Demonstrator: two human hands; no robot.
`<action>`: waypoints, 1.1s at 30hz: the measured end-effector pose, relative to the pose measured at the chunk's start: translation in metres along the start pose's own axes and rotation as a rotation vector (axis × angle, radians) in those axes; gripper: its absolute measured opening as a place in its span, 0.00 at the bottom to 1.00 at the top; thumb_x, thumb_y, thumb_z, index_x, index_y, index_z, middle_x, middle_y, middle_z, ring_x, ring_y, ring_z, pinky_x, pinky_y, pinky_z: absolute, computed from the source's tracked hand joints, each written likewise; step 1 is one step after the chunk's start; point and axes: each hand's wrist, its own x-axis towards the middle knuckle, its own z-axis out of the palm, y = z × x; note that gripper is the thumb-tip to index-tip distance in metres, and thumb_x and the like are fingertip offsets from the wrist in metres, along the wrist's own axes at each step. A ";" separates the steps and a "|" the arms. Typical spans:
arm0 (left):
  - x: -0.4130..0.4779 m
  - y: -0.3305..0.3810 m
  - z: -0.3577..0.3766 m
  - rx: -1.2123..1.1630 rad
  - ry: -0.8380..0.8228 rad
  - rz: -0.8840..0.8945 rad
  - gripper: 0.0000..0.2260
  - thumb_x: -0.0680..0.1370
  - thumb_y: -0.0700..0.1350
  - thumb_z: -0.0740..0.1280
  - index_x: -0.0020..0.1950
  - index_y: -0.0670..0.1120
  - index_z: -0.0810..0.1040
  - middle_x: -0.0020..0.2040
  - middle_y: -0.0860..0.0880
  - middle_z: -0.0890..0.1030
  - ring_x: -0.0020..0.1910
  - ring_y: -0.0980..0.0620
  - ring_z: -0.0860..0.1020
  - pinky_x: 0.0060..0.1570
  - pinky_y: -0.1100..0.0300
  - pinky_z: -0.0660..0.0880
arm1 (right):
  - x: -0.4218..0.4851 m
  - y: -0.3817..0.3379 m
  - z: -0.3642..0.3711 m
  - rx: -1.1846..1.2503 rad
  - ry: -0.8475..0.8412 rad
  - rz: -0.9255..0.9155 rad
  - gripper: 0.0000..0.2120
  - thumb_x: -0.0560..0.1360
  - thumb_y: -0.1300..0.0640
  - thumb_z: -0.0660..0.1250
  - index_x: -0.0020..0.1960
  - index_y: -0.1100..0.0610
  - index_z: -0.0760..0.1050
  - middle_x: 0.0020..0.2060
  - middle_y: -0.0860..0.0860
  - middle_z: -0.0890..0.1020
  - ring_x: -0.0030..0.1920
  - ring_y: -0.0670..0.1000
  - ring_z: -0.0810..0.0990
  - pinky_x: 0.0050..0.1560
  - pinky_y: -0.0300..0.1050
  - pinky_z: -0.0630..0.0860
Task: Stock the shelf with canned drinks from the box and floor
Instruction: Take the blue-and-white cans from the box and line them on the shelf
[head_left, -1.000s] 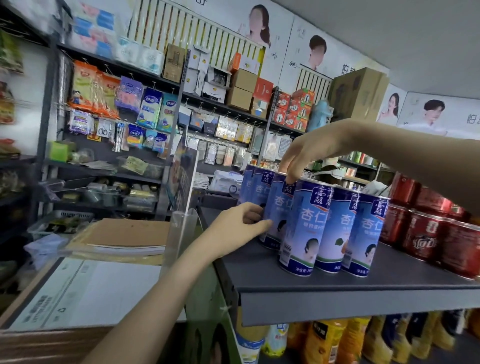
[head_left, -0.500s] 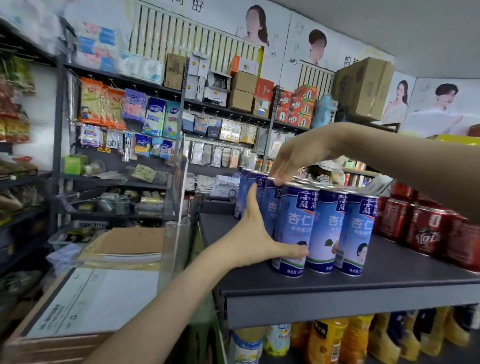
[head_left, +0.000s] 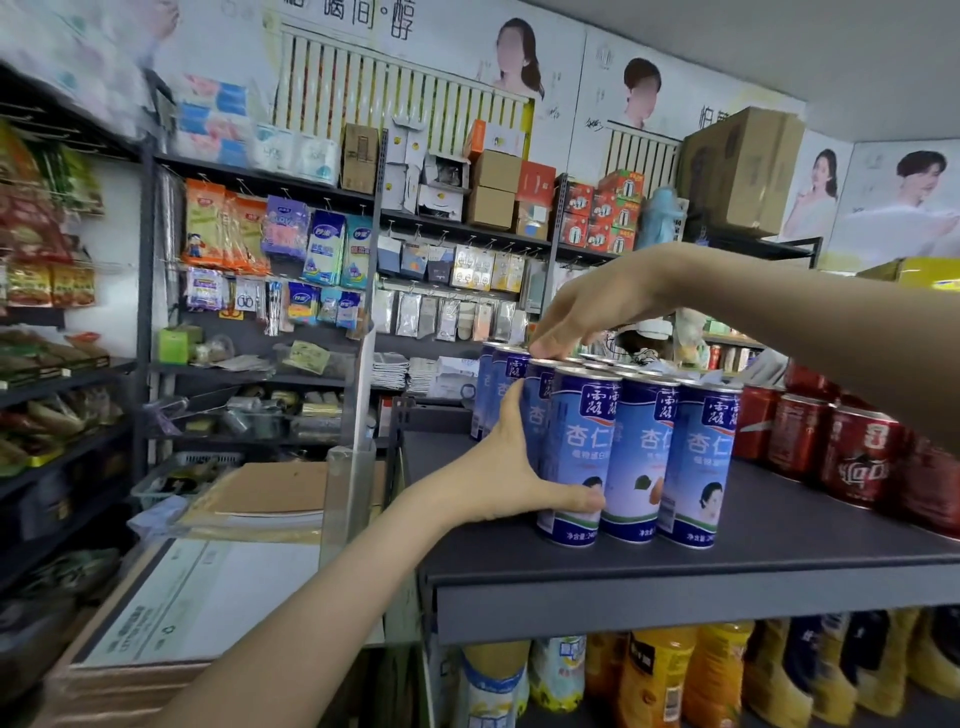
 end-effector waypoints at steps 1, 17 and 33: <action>0.000 0.000 0.000 0.008 -0.005 0.004 0.62 0.60 0.62 0.77 0.73 0.58 0.30 0.76 0.56 0.57 0.71 0.57 0.63 0.72 0.54 0.61 | -0.001 0.000 -0.001 -0.001 0.019 -0.003 0.24 0.79 0.47 0.58 0.71 0.58 0.66 0.68 0.54 0.71 0.64 0.50 0.71 0.63 0.42 0.65; 0.006 -0.051 -0.027 0.067 0.356 -0.022 0.49 0.69 0.61 0.71 0.76 0.54 0.40 0.78 0.53 0.47 0.76 0.51 0.50 0.73 0.51 0.53 | 0.075 0.008 0.013 -0.113 0.107 0.071 0.26 0.80 0.48 0.59 0.72 0.63 0.63 0.71 0.56 0.67 0.70 0.56 0.66 0.70 0.50 0.61; 0.002 -0.053 -0.030 0.126 0.226 -0.151 0.51 0.67 0.72 0.63 0.77 0.52 0.38 0.78 0.52 0.44 0.77 0.50 0.48 0.74 0.49 0.52 | 0.087 0.009 0.002 0.022 0.103 0.109 0.23 0.77 0.53 0.65 0.68 0.62 0.67 0.59 0.53 0.74 0.52 0.48 0.74 0.40 0.28 0.69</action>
